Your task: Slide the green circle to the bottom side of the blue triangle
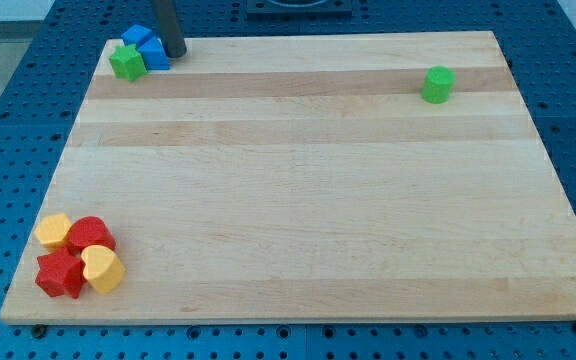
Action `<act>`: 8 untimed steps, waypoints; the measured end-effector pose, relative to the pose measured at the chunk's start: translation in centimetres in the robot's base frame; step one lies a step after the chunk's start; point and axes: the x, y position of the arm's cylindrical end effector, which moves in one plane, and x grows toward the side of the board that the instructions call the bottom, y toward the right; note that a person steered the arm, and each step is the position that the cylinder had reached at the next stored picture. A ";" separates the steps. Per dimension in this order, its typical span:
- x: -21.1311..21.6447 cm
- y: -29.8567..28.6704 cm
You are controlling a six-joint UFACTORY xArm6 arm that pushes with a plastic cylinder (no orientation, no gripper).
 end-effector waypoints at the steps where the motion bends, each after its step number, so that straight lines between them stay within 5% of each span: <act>1: 0.2 3.9; 4: 12.2 17.4; 5: 15.9 25.8; 7: 15.7 45.4; 8: 12.9 47.3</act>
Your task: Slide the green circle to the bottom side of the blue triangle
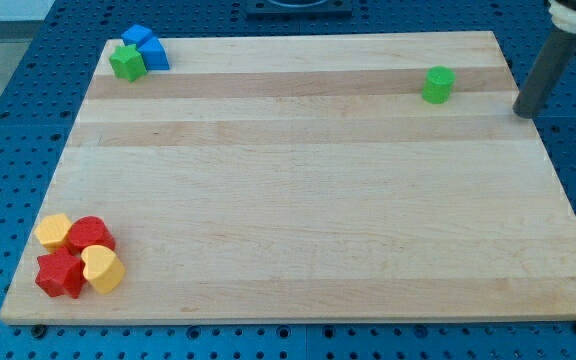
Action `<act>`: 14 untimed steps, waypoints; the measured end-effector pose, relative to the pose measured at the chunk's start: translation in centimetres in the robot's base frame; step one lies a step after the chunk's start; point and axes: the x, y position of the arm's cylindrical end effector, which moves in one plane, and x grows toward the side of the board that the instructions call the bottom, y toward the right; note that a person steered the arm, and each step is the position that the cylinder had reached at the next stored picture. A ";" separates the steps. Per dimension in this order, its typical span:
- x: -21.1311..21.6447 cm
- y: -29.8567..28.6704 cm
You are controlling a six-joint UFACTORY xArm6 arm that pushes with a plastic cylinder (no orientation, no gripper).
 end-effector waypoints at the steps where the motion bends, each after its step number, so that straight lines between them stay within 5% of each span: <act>1: -2.8 -0.1; 14: -3.4 -35.9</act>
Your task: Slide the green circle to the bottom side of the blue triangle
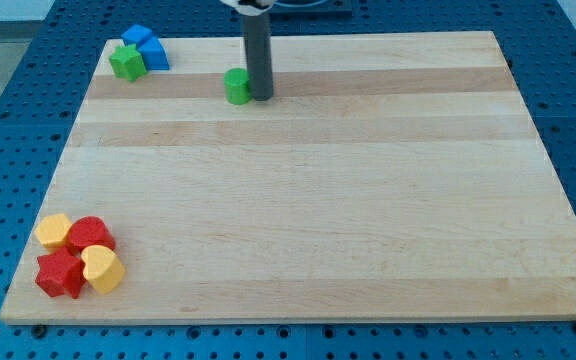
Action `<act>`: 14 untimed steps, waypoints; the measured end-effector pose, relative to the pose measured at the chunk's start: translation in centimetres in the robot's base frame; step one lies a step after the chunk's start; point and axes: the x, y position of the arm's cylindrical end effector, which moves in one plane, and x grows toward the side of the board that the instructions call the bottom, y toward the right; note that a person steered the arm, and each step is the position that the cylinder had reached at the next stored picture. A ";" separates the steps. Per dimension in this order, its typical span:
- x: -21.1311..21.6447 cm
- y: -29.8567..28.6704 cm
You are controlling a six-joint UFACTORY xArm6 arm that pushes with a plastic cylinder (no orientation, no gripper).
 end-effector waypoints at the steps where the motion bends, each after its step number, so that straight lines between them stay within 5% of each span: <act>1: 0.0 -3.3; 3: -2.0 -8.2; 6: -3.8 -4.2; 14: -5.9 -8.8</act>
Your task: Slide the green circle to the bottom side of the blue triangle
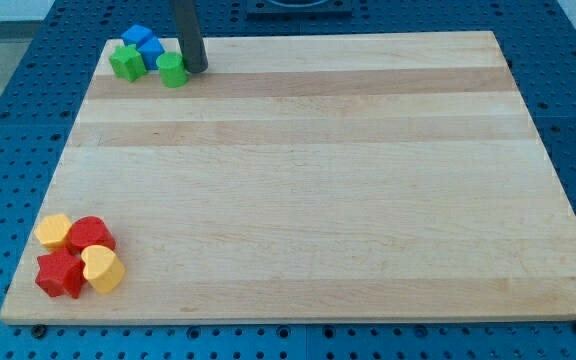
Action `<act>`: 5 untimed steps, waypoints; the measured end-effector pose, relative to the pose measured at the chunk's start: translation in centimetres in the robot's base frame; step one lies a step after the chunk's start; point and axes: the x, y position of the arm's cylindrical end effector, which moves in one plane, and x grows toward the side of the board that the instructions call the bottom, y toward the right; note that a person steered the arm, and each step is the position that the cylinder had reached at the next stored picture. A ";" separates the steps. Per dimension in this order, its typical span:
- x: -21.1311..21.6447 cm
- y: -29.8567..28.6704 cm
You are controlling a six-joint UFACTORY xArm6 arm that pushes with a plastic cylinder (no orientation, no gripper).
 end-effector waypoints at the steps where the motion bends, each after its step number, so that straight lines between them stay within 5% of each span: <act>1: 0.6 0.0; 5: 3.1 -4.0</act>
